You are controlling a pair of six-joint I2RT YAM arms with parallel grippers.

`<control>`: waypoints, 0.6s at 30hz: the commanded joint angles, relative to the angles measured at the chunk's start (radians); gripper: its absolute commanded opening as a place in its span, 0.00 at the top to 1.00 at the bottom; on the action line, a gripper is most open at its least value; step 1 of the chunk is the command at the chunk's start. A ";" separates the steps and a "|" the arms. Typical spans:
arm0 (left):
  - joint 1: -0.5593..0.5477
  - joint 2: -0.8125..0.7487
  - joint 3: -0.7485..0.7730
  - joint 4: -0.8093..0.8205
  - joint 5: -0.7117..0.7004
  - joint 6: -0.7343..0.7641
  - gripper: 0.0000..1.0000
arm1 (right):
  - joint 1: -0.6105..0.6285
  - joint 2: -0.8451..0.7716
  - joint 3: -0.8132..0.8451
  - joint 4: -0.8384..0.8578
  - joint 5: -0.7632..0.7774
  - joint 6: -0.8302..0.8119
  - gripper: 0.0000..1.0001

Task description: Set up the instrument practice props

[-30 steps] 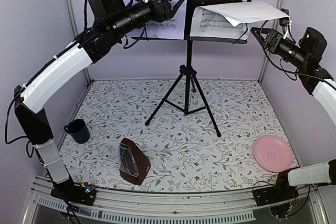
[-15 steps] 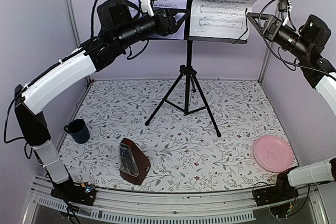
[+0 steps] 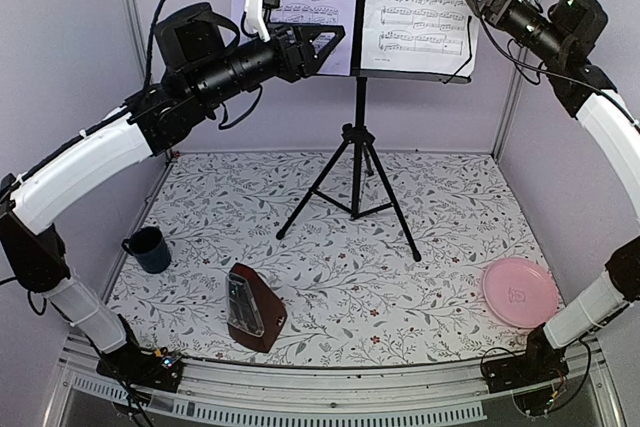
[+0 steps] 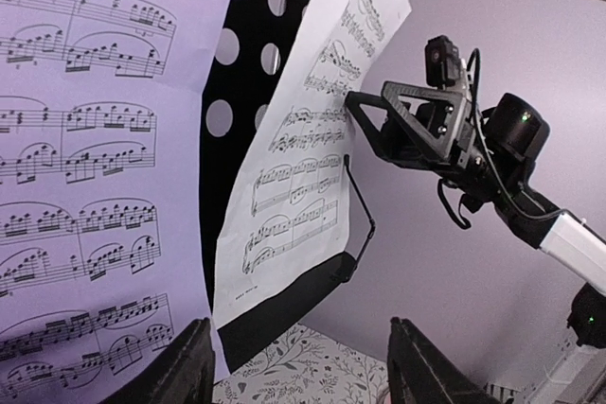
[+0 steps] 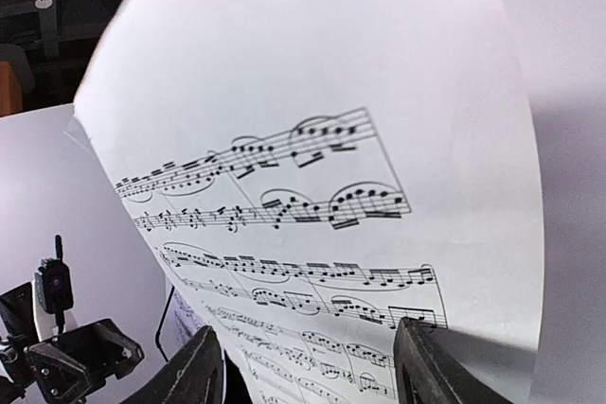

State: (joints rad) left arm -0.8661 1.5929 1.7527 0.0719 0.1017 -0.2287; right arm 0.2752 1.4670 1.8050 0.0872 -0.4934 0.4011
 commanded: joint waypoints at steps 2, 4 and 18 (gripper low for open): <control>-0.013 -0.062 -0.077 0.027 -0.043 0.019 0.37 | 0.007 0.095 0.127 0.017 0.053 -0.008 0.35; -0.013 -0.073 -0.088 0.026 -0.047 0.023 0.37 | 0.008 0.124 0.169 0.015 0.064 -0.011 0.33; -0.012 -0.110 -0.119 0.014 -0.071 0.050 0.36 | 0.008 0.158 0.254 0.004 0.015 -0.006 0.22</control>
State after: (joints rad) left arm -0.8661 1.5127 1.6474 0.0761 0.0467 -0.2031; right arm 0.2794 1.6314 2.0438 0.0914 -0.4446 0.3920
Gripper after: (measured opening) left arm 0.636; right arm 0.785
